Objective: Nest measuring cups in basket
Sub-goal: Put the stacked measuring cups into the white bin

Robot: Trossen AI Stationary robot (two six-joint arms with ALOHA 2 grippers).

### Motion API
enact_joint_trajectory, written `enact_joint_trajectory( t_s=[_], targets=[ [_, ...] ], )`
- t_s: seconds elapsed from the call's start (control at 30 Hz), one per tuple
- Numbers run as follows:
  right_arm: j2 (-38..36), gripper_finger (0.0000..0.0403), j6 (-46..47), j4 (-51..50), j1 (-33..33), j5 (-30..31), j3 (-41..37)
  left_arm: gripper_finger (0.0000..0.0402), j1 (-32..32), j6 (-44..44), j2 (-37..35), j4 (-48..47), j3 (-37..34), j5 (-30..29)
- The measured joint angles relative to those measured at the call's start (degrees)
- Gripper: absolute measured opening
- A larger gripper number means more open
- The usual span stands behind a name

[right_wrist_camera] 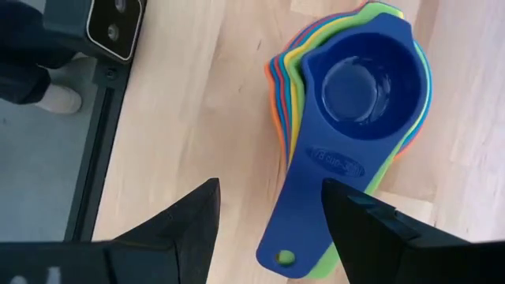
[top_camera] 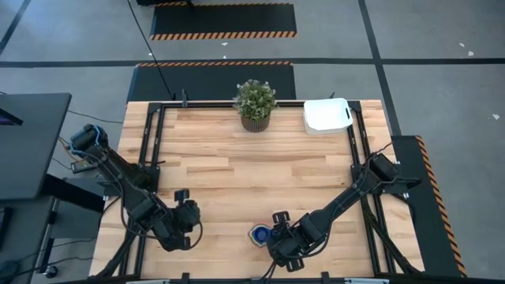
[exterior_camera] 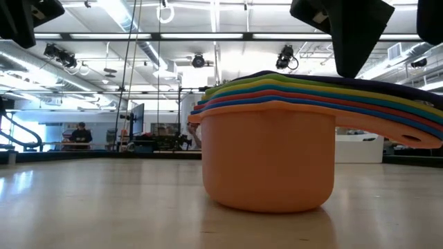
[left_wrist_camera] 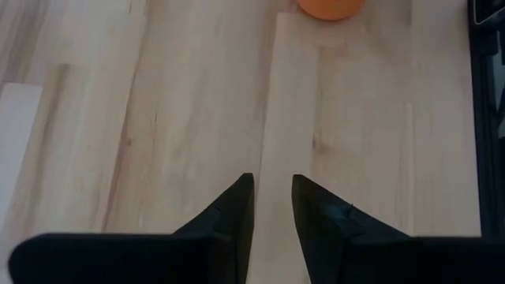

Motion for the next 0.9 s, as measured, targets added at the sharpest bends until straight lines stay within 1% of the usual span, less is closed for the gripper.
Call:
enact_joint_trajectory(
  t_s=[0.27, 0.37, 0.47, 0.63, 0.7, 0.8, 0.9],
  targets=[
    [0.00, 0.0229, -2.86, 1.65, 0.22, 0.12, 0.00, 0.0096, 0.00, 0.04, 0.00, 2.97, 0.00, -0.01],
    [0.00, 0.0229, -3.14, 2.74, 0.20, 1.67, 0.00, 0.0096, 0.00, 0.03, 0.00, 4.43, 0.00, 0.00],
    [0.00, 0.0229, -6.23, 4.50, 0.30, 3.49, 0.00, 0.0096, 0.00, 0.02, 0.00, 5.87, 0.00, -0.02],
    [0.00, 0.0227, -11.86, 7.02, 1.13, 9.21, 0.02, 0.0096, 0.00, 0.02, 0.00, 7.91, 0.00, 0.00],
    [0.00, 0.0225, -11.77, 7.10, 1.47, 11.01, 0.02, 0.0096, 0.00, 0.07, 0.00, 8.65, 0.00, 0.00],
    [0.02, 0.0224, -10.14, 7.41, 1.89, 11.78, 0.01, 0.0096, 0.00, 0.02, 0.00, 9.46, 0.00, 0.00],
    [0.04, 0.0224, -10.10, 12.41, 2.09, 11.50, -1.31, 0.0096, 0.00, 0.07, 0.00, 9.65, 0.00, 0.00]
  ],
)
